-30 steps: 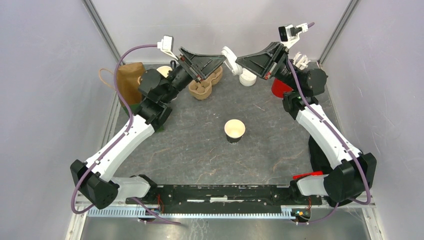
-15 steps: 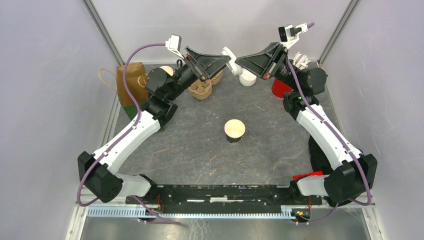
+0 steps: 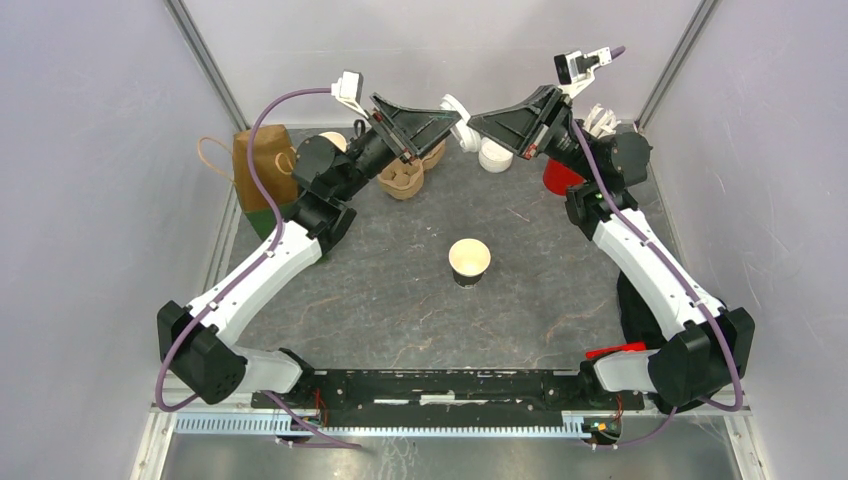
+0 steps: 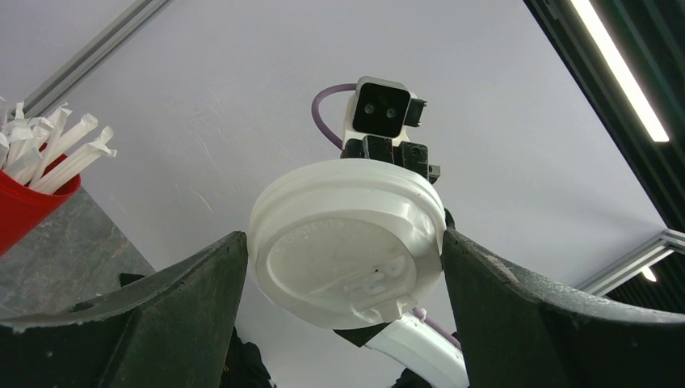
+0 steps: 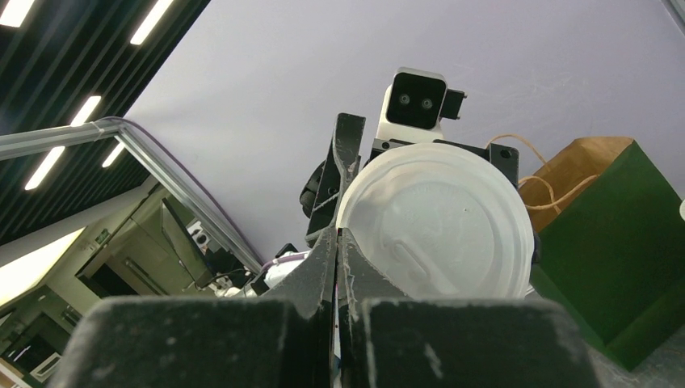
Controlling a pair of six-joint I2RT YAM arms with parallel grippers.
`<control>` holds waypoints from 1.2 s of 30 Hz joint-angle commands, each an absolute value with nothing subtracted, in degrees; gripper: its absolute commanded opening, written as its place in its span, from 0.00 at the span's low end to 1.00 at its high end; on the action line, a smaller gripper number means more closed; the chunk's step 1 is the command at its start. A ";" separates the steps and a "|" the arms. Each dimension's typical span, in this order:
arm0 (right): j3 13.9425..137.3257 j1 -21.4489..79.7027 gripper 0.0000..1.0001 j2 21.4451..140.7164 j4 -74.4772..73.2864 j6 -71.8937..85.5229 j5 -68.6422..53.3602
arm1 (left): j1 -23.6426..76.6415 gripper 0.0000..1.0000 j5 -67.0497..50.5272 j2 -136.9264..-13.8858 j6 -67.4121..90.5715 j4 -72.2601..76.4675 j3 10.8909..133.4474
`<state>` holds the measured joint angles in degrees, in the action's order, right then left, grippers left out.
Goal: Pack the takeout coffee
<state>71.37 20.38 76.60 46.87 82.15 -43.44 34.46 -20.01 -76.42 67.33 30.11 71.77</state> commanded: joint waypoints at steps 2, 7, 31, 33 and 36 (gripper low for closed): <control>72.79 20.79 0.00 76.51 42.84 79.58 -41.95 | 34.89 0.95 -21.49 -76.38 69.57 32.12 71.89; 74.08 20.96 0.00 76.31 39.93 77.33 -42.03 | 35.11 0.93 -21.45 -76.38 69.37 30.90 71.85; 88.47 12.54 0.59 68.31 -41.31 22.00 -24.40 | 34.97 0.80 -17.69 -79.48 44.77 -20.55 78.75; 84.86 12.55 0.59 65.30 -43.93 18.71 -22.04 | 36.27 0.80 -17.17 -81.14 41.99 -22.95 78.65; 79.24 12.48 0.59 60.82 -44.36 17.11 -19.94 | 41.06 0.79 -12.02 -85.82 35.69 -30.63 82.80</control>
